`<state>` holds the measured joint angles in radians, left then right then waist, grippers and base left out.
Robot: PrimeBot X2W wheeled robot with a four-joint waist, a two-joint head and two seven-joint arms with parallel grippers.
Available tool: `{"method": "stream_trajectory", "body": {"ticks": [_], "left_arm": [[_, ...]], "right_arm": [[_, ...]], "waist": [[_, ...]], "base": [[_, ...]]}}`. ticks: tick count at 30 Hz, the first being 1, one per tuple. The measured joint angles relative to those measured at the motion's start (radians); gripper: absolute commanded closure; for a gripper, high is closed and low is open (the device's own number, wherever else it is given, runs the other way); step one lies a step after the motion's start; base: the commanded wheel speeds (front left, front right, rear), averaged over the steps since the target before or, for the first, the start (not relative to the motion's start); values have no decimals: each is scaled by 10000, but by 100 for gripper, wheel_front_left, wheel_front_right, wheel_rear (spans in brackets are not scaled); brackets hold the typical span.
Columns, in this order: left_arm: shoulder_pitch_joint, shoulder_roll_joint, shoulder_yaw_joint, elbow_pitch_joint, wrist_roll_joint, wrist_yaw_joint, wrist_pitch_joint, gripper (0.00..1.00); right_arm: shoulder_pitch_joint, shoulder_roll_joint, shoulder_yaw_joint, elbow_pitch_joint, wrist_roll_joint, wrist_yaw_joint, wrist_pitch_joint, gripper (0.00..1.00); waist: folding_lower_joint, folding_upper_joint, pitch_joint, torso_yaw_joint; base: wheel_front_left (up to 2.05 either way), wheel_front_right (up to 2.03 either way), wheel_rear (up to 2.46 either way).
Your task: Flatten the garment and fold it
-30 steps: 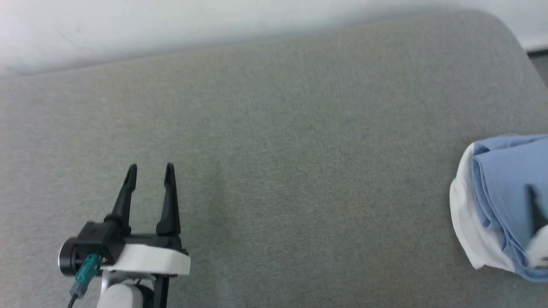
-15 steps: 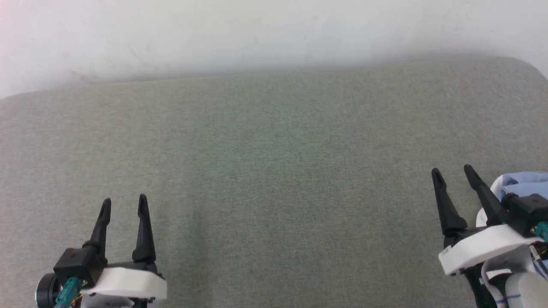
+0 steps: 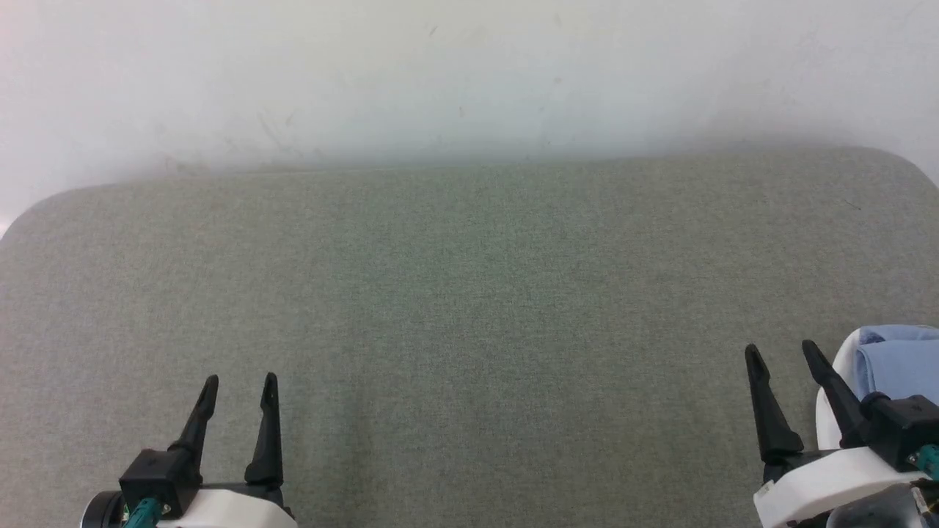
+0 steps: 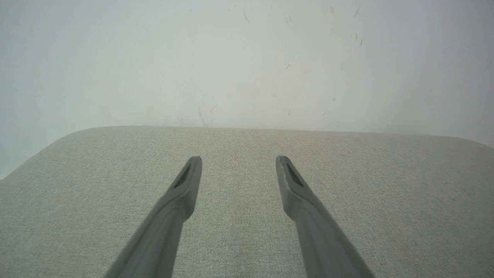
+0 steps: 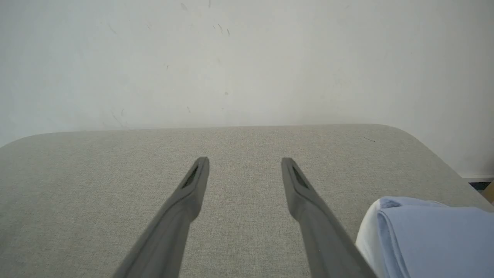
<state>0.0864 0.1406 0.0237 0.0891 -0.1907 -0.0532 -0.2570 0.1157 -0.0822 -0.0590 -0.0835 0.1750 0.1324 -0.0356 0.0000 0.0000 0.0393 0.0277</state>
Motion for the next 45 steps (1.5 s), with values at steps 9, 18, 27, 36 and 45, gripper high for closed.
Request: {"method": "stream_trajectory", "body": {"ticks": [9, 18, 27, 36, 45], "left_arm": [[-7, 35, -117, 142, -17, -151, 15, 100], [-12, -4, -117, 115, 63, -150, 169, 100], [-31, -73, -123, 46, 167, -105, 370, 100], [-59, -119, -130, -21, 274, -73, 545, 100], [-70, -198, -140, -88, 405, -58, 721, 100]], "right_arm": [[92, 90, 35, -25, -71, 0, -2, 100], [80, 92, 44, 10, -96, 0, -2, 100], [66, 94, 79, 59, -198, 0, 13, 100], [-58, 105, 123, 123, -347, 0, 84, 100], [-95, 119, 176, 190, -462, 0, 86, 100]], "waist": [[1, 0, -29, 15], [1, 0, -55, -5], [1, 0, -81, -26], [1, 0, -107, -47], [1, 0, -132, -68]], "base": [[0, 0, 0], [0, 0, 0], [0, 0, 0], [0, 0, 0], [0, 0, 0]]}}
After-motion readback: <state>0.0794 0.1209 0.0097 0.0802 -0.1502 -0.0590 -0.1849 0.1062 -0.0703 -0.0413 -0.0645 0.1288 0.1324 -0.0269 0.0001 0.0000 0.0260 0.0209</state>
